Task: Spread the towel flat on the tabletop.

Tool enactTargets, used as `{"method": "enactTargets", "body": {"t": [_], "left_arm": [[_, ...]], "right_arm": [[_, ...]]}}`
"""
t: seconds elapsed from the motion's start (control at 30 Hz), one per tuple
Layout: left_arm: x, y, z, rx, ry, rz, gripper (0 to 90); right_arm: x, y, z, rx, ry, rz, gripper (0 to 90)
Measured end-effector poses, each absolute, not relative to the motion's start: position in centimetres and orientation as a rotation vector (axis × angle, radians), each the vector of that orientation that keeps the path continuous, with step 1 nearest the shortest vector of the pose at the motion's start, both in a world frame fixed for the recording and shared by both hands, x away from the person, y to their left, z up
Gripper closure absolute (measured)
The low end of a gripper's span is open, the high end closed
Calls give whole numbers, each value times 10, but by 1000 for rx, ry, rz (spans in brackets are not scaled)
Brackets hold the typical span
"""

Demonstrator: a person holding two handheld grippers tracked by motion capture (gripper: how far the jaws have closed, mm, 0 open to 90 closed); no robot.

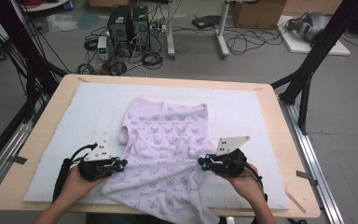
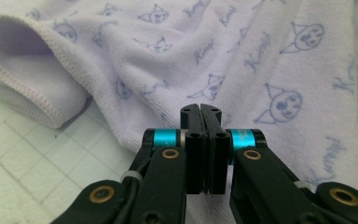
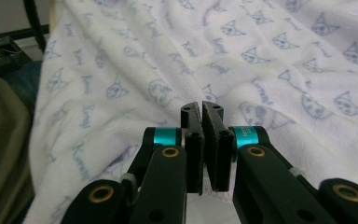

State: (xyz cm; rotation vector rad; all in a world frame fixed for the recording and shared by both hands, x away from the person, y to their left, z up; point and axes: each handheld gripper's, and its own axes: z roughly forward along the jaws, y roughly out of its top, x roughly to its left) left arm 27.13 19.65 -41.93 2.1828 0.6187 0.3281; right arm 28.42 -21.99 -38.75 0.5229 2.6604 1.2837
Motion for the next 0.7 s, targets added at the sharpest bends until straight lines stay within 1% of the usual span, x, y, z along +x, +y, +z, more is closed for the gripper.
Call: {"method": "enactTargets", "body": {"t": [0.1,0.17,0.2,0.23,0.3,0.37,0.4,0.47,0.53,0.57,0.6,0.7], "left_arm": [[277,193,-423,2191,639,345,881],[283,192,-428,2204,664,358,880],[286,193,-430,2210,678,360,880],[289,193,-432,2214,688,363,880],[293,196,-434,2216,707,372,881],[295,200,-433,2211,721,375,880],[294,201,-433,2210,726,377,880],[291,206,-430,2199,717,379,876],[289,207,-429,2193,718,388,869],[286,211,-426,2176,712,385,825],[286,211,-426,2176,712,385,804],[281,217,-423,2160,711,383,794]], "right_arm": [[293,-212,-394,540,2677,1220,872],[307,-200,-413,597,2700,1167,867],[307,-200,-413,597,2700,1167,867],[315,-191,-423,598,2724,1138,867],[321,-181,-429,598,2731,1151,863],[324,-176,-428,587,2727,1171,832],[324,-176,-428,587,2727,1171,832],[322,-180,-418,591,2664,1274,784],[320,-184,-415,593,2643,1290,774],[312,-193,-409,590,2618,1314,763],[312,-193,-409,590,2618,1314,763],[297,-205,-407,571,2604,1307,765]]}}
